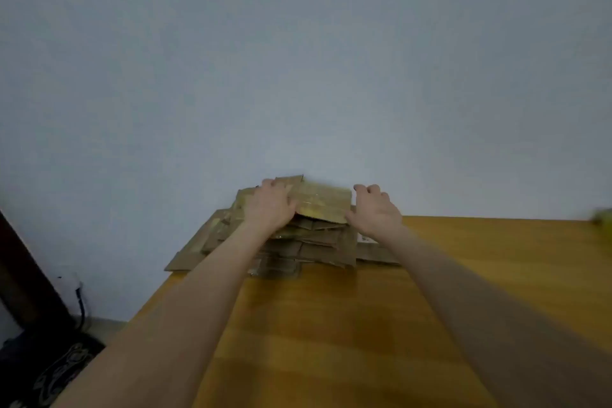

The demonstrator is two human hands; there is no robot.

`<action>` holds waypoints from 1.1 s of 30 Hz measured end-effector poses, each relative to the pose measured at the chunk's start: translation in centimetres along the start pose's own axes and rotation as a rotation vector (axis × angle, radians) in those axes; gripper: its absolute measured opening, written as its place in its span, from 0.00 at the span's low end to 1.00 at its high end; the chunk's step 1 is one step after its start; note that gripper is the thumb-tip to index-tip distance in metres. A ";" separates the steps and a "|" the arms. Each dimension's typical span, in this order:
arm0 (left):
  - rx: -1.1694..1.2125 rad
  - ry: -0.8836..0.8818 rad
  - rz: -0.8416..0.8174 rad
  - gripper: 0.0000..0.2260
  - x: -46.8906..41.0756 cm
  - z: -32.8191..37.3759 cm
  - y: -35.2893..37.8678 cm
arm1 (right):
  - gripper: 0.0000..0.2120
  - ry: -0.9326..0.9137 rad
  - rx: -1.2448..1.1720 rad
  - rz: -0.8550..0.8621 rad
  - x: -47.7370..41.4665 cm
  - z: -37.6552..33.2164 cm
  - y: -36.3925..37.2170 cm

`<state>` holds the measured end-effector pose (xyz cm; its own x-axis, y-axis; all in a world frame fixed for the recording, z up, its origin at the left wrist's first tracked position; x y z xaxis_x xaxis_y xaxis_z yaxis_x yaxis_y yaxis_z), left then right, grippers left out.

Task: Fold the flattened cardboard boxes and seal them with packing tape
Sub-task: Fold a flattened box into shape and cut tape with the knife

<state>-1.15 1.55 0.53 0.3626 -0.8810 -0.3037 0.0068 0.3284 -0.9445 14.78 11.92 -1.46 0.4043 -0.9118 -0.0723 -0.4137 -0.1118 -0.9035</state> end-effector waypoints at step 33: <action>0.965 -0.121 0.146 0.47 8.4 9.7 -2.2 | 0.25 0.376 -1.148 -0.293 10.8 7.6 -5.0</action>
<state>10.98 -3.31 1.27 0.5132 -0.7864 -0.3437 0.6929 0.6160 -0.3749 27.44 5.62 -0.97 0.4216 -0.8297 0.3659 -0.8978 -0.4385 0.0400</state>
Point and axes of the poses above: each hand's wrist, its own x-axis away from the middle knuckle, its own y-axis out of the palm, z = x × y, the point moved 2 cm from there along -x, towards the middle knuckle, and after that the axes turned 14 degrees about y, right-handed, at the moved point
